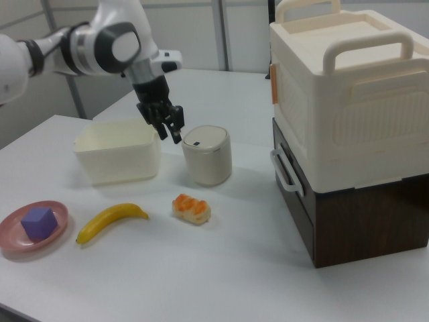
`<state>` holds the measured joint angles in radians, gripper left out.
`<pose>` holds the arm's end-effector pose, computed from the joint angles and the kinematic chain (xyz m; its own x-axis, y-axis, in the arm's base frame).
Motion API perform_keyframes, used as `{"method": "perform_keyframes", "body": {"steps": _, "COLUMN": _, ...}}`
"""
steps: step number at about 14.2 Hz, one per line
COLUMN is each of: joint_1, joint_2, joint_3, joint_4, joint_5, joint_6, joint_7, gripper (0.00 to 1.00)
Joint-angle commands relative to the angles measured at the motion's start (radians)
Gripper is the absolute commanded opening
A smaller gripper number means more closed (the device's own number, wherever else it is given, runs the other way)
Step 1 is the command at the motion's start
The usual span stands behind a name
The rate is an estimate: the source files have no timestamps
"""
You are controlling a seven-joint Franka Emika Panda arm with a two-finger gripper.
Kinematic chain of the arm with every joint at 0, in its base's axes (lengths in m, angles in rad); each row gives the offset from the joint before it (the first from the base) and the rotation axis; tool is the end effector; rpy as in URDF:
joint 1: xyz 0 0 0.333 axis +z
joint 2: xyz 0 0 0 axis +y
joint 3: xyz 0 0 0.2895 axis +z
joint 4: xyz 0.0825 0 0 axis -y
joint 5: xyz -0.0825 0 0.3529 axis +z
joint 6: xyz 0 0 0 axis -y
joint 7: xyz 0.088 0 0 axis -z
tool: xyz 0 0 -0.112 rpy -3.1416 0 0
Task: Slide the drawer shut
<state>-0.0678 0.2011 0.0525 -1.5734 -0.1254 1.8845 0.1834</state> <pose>0.6005 -0.0216 0.5086 0.9789 -0.1604 0.1267 -0.1724 -0.9809 0.0905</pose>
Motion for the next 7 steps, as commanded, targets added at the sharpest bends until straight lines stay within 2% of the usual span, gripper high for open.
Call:
{"method": "perform_keyframes", "body": {"steps": 1, "joint_1": 0.04, "joint_2": -0.078, "joint_3": -0.019, "joint_4": -0.026, "joint_5": 0.023, "joint_6": -0.115, "joint_7": -0.061, "gripper": 0.76}}
{"method": "perform_keyframes", "body": {"steps": 3, "joint_1": 0.072, "joint_2": -0.097, "joint_3": -0.026, "joint_4": -0.028, "joint_5": 0.023, "joint_6": -0.168, "joint_7": -0.061, "gripper": 0.96}}
{"method": "perform_keyframes", "body": {"steps": 4, "joint_1": 0.088, "joint_2": -0.104, "joint_3": -0.031, "joint_4": -0.03, "joint_5": 0.023, "joint_6": -0.195, "joint_7": -0.061, "gripper": 1.0}}
{"method": "perform_keyframes", "body": {"steps": 6, "joint_1": 0.103, "joint_2": -0.13, "joint_3": -0.036, "joint_4": -0.03, "joint_5": 0.021, "joint_6": -0.209, "joint_7": -0.053, "gripper": 1.0}}
{"method": "perform_keyframes", "body": {"steps": 7, "joint_1": 0.114, "joint_2": -0.138, "joint_3": -0.054, "joint_4": -0.03, "joint_5": 0.021, "joint_6": -0.211, "joint_7": -0.051, "gripper": 1.0}}
